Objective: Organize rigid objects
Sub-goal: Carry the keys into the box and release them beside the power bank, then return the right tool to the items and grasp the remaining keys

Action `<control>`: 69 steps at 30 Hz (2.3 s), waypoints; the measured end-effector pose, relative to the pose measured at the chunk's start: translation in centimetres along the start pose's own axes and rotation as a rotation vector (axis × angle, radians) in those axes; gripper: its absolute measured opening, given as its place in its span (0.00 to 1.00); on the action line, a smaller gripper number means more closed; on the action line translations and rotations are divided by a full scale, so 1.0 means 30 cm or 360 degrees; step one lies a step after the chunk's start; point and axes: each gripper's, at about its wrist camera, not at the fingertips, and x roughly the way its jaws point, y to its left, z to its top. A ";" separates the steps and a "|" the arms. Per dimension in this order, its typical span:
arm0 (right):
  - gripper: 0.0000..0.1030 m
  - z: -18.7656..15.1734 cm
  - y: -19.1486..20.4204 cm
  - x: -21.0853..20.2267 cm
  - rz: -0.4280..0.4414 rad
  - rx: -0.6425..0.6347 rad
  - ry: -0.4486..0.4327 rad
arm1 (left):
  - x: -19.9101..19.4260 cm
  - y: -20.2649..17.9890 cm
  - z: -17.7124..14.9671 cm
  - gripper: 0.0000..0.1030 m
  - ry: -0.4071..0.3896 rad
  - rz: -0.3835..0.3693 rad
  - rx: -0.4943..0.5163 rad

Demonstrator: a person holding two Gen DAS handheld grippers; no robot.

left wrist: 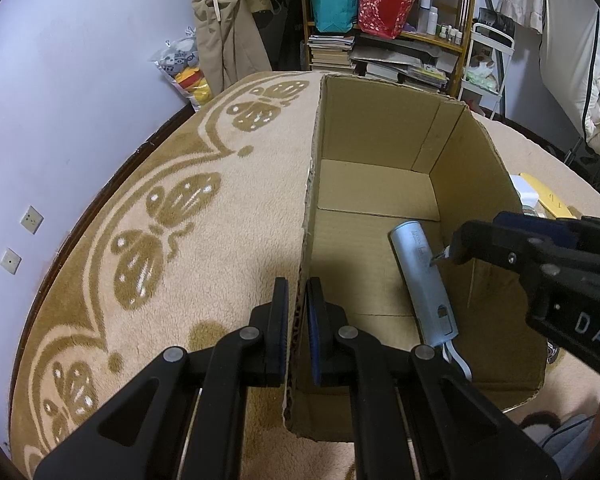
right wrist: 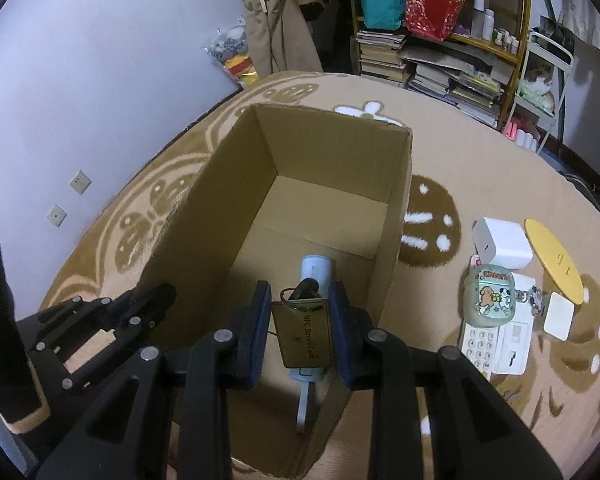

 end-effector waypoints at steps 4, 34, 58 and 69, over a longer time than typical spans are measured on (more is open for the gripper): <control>0.30 0.001 0.000 -0.002 -0.0016 -0.0017 0.0005 | 0.006 0.000 0.003 0.08 0.0007 -0.0001 -0.0001; 0.86 -0.025 -0.211 -0.192 -0.0114 0.0271 -0.0115 | -0.004 0.006 0.003 0.09 -0.0007 0.0001 -0.0009; 0.86 -0.306 -0.506 -0.039 -0.0293 0.0645 0.0202 | -0.016 0.012 0.004 0.10 -0.0010 -0.0004 -0.0017; 0.86 -0.377 -0.548 0.049 -0.0354 0.0712 0.0377 | -0.016 0.012 0.003 0.10 -0.0010 -0.0003 -0.0017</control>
